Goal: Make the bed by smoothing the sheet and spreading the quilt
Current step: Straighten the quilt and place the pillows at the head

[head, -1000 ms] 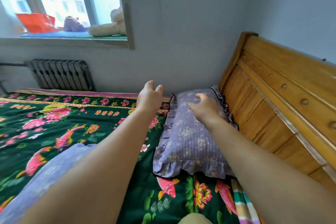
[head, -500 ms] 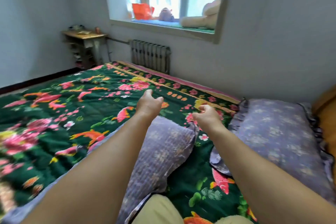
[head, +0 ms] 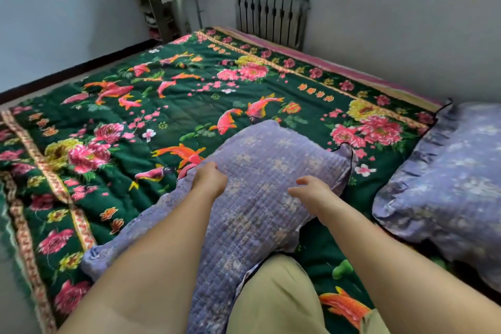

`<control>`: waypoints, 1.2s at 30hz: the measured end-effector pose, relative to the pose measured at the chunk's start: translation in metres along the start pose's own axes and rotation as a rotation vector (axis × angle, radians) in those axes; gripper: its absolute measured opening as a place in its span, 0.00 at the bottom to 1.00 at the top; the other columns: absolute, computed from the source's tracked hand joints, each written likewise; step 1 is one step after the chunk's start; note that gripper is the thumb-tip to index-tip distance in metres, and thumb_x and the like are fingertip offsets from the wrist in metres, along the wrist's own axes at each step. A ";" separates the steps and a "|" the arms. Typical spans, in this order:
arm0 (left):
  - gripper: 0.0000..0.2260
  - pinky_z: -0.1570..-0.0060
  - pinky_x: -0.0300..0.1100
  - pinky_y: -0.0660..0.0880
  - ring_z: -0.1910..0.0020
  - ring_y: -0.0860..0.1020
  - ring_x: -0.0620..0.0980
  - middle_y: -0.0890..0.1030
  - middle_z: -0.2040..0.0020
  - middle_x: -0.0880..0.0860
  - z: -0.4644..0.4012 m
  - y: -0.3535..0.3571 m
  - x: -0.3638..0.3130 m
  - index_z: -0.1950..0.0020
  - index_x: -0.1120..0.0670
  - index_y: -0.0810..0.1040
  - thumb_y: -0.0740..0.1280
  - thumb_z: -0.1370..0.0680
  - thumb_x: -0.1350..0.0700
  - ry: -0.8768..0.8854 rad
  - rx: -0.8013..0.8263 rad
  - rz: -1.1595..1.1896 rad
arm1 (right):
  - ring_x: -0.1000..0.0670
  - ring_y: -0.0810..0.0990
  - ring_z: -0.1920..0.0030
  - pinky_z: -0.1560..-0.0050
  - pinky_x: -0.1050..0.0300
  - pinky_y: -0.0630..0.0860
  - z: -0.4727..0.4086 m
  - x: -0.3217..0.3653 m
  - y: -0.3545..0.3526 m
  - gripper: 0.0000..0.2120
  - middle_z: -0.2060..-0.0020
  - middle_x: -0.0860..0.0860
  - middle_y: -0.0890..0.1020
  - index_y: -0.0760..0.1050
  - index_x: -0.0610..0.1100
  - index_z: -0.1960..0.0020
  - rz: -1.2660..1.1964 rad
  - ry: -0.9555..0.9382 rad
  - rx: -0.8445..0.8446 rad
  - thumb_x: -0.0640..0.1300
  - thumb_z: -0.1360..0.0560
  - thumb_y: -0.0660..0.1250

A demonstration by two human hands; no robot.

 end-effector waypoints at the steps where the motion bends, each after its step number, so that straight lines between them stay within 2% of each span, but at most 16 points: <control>1: 0.21 0.43 0.49 0.74 0.40 0.73 0.62 0.71 0.33 0.61 -0.007 0.008 0.005 0.29 0.56 0.66 0.63 0.22 0.56 -0.012 0.030 -0.039 | 0.43 0.73 0.35 0.36 0.49 0.72 -0.007 -0.004 0.006 0.25 0.31 0.43 0.71 0.65 0.42 0.28 0.002 0.027 0.016 0.46 0.22 0.64; 5: 0.32 0.38 0.58 0.70 0.35 0.69 0.63 0.64 0.28 0.61 -0.029 0.031 0.018 0.27 0.57 0.63 0.70 0.26 0.46 -0.060 0.092 -0.116 | 0.43 0.71 0.33 0.34 0.47 0.70 -0.026 -0.014 0.021 0.25 0.30 0.43 0.69 0.63 0.40 0.26 0.026 0.101 0.070 0.45 0.21 0.62; 8: 0.38 0.36 0.58 0.68 0.34 0.68 0.63 0.64 0.29 0.60 -0.044 0.047 0.023 0.27 0.58 0.62 0.72 0.29 0.42 -0.075 0.148 -0.150 | 0.43 0.71 0.34 0.35 0.47 0.71 -0.041 -0.016 0.030 0.24 0.30 0.43 0.69 0.62 0.41 0.26 0.017 0.156 0.097 0.45 0.20 0.61; 11: 0.42 0.34 0.59 0.66 0.30 0.63 0.61 0.63 0.29 0.59 -0.048 0.064 0.022 0.28 0.56 0.61 0.74 0.34 0.40 -0.073 0.216 -0.247 | 0.43 0.75 0.38 0.39 0.48 0.74 -0.053 -0.015 0.037 0.24 0.35 0.43 0.74 0.62 0.42 0.26 -0.009 0.196 0.110 0.44 0.20 0.62; 13: 0.37 0.35 0.58 0.66 0.31 0.64 0.60 0.65 0.31 0.58 -0.048 0.074 0.020 0.30 0.56 0.64 0.74 0.32 0.42 -0.086 0.224 -0.369 | 0.44 0.74 0.38 0.41 0.50 0.73 -0.060 -0.014 0.039 0.24 0.34 0.44 0.73 0.63 0.43 0.27 0.000 0.202 0.122 0.45 0.20 0.62; 14: 0.31 0.37 0.56 0.67 0.32 0.66 0.59 0.68 0.32 0.58 -0.050 0.077 0.020 0.32 0.57 0.67 0.72 0.28 0.45 -0.070 0.209 -0.456 | 0.44 0.73 0.37 0.40 0.51 0.72 -0.064 -0.014 0.039 0.24 0.33 0.45 0.72 0.63 0.43 0.27 0.007 0.199 0.124 0.46 0.20 0.62; 16: 0.16 0.39 0.53 0.68 0.37 0.71 0.60 0.73 0.35 0.59 -0.050 0.081 0.022 0.35 0.59 0.72 0.64 0.21 0.56 -0.015 0.163 -0.577 | 0.44 0.71 0.34 0.38 0.51 0.71 -0.070 -0.017 0.038 0.23 0.31 0.46 0.70 0.64 0.43 0.27 0.022 0.191 0.125 0.46 0.20 0.62; 17: 0.13 0.41 0.53 0.69 0.39 0.73 0.60 0.75 0.37 0.60 -0.050 0.082 0.023 0.36 0.59 0.72 0.60 0.20 0.61 0.011 0.134 -0.586 | 0.44 0.71 0.34 0.37 0.50 0.71 -0.073 -0.017 0.036 0.23 0.31 0.46 0.70 0.64 0.43 0.27 0.029 0.189 0.131 0.46 0.20 0.61; 19: 0.13 0.50 0.53 0.71 0.44 0.75 0.62 0.77 0.41 0.61 -0.045 0.082 0.025 0.37 0.60 0.70 0.55 0.20 0.65 0.058 0.057 -0.508 | 0.45 0.71 0.34 0.36 0.49 0.71 -0.073 -0.020 0.032 0.22 0.31 0.46 0.71 0.65 0.43 0.28 0.050 0.179 0.129 0.46 0.20 0.61; 21: 0.10 0.62 0.50 0.66 0.52 0.75 0.63 0.77 0.46 0.63 -0.035 0.077 0.025 0.40 0.61 0.67 0.53 0.19 0.63 0.063 -0.054 -0.359 | 0.45 0.72 0.34 0.35 0.49 0.71 -0.069 -0.022 0.028 0.21 0.32 0.46 0.72 0.67 0.43 0.29 0.078 0.165 0.126 0.46 0.21 0.62; 22: 0.09 0.63 0.49 0.64 0.53 0.75 0.63 0.77 0.47 0.64 -0.032 0.074 0.024 0.41 0.62 0.67 0.52 0.19 0.61 0.047 -0.089 -0.294 | 0.45 0.72 0.35 0.35 0.49 0.71 -0.067 -0.022 0.026 0.21 0.33 0.46 0.73 0.68 0.42 0.30 0.090 0.154 0.125 0.47 0.21 0.62; 26: 0.12 0.56 0.50 0.69 0.46 0.76 0.64 0.76 0.43 0.65 -0.019 0.065 0.006 0.41 0.61 0.67 0.50 0.17 0.55 -0.023 -0.124 -0.092 | 0.45 0.73 0.35 0.35 0.50 0.71 -0.055 -0.017 0.018 0.21 0.33 0.46 0.73 0.68 0.42 0.30 0.121 0.087 0.113 0.47 0.21 0.61; 29: 0.17 0.57 0.46 0.66 0.51 0.75 0.61 0.78 0.46 0.63 -0.003 0.053 -0.018 0.50 0.58 0.73 0.50 0.18 0.48 -0.009 -0.166 0.015 | 0.45 0.73 0.35 0.36 0.50 0.71 -0.041 -0.014 0.006 0.21 0.33 0.46 0.73 0.68 0.44 0.29 0.133 0.020 0.074 0.46 0.21 0.61; 32: 0.20 0.59 0.45 0.65 0.50 0.76 0.61 0.79 0.48 0.62 0.014 0.037 -0.051 0.52 0.58 0.77 0.53 0.19 0.45 0.090 -0.234 0.043 | 0.44 0.73 0.36 0.40 0.52 0.72 -0.026 -0.009 -0.013 0.22 0.33 0.46 0.72 0.66 0.45 0.28 0.232 -0.071 -0.021 0.48 0.21 0.62; 36: 0.21 0.61 0.44 0.63 0.52 0.76 0.61 0.80 0.49 0.63 0.053 0.017 -0.105 0.53 0.59 0.79 0.53 0.18 0.46 0.299 -0.356 0.088 | 0.44 0.66 0.30 0.33 0.46 0.68 -0.002 -0.004 -0.052 0.35 0.30 0.46 0.68 0.61 0.46 0.26 0.368 -0.269 -0.230 0.57 0.27 0.69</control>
Point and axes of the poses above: each hand's wrist, its own z-axis away from the middle knuckle, its own y-axis out of the palm, x = y × z, the point moved 2 cm from there along -z, towards the middle knuckle
